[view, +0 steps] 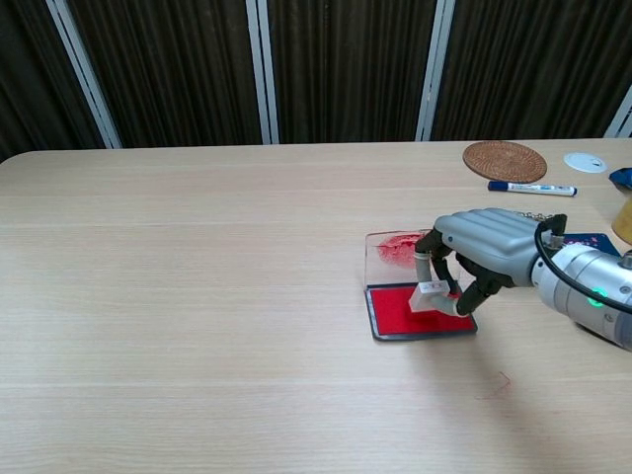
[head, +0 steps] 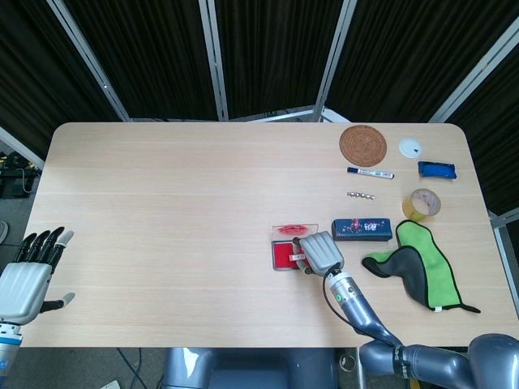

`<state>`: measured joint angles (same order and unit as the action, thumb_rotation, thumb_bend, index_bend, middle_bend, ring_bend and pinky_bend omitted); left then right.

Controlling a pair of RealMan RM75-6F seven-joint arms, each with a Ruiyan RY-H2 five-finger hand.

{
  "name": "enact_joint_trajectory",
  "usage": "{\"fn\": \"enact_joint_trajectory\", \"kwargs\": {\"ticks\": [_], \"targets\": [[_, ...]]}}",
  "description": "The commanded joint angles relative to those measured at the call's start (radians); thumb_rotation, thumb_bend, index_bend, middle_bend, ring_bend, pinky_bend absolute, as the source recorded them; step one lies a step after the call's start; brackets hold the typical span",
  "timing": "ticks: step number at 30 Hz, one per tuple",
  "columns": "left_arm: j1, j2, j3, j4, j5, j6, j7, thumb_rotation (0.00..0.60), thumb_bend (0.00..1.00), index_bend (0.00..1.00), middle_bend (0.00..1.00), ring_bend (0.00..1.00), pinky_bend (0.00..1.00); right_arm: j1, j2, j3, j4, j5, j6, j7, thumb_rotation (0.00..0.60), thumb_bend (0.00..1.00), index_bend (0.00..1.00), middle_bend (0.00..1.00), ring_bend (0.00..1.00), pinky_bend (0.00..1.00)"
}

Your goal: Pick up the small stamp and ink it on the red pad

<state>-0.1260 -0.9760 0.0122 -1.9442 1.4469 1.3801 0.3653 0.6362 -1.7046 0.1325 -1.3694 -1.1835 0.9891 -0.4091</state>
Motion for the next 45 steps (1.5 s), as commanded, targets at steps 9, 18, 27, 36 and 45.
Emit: {"fn": "enact_joint_trajectory", "kwargs": {"ticks": [9, 18, 27, 36, 45], "targets": [[0.002, -0.001, 0.005, -0.003, 0.011, 0.004, 0.005, 0.6, 0.0, 0.0, 0.0, 0.0, 0.0, -0.021, 0.164, -0.03, -0.223, -0.082, 0.023, 0.029, 0.6, 0.39, 0.56, 0.61, 0.85, 1.0], [0.002, -0.003, 0.008, -0.004, 0.014, 0.004, 0.008, 0.6, 0.0, 0.0, 0.0, 0.0, 0.0, -0.042, 0.162, -0.11, -0.212, -0.128, 0.009, 0.014, 0.6, 0.39, 0.56, 0.61, 0.85, 1.0], [0.002, -0.002, 0.008, -0.001, 0.01, 0.002, 0.007, 0.6, 0.0, 0.0, 0.0, 0.0, 0.0, -0.056, 0.128, -0.131, -0.155, -0.145, 0.01, 0.024, 0.6, 0.39, 0.56, 0.61, 0.85, 1.0], [0.001, -0.004, 0.011, -0.002, 0.013, -0.002, 0.012, 0.6, 0.0, 0.0, 0.0, 0.0, 0.0, -0.061, 0.129, -0.133, -0.147, -0.146, 0.002, 0.033, 0.6, 0.24, 0.46, 0.54, 0.85, 1.0], [0.001, -0.004, 0.015, -0.006, 0.011, -0.007, 0.022, 0.6, 0.0, 0.0, 0.0, 0.0, 0.0, -0.068, 0.13, -0.127, -0.148, -0.138, 0.004, 0.026, 0.6, 0.18, 0.43, 0.51, 0.85, 1.0]]}}
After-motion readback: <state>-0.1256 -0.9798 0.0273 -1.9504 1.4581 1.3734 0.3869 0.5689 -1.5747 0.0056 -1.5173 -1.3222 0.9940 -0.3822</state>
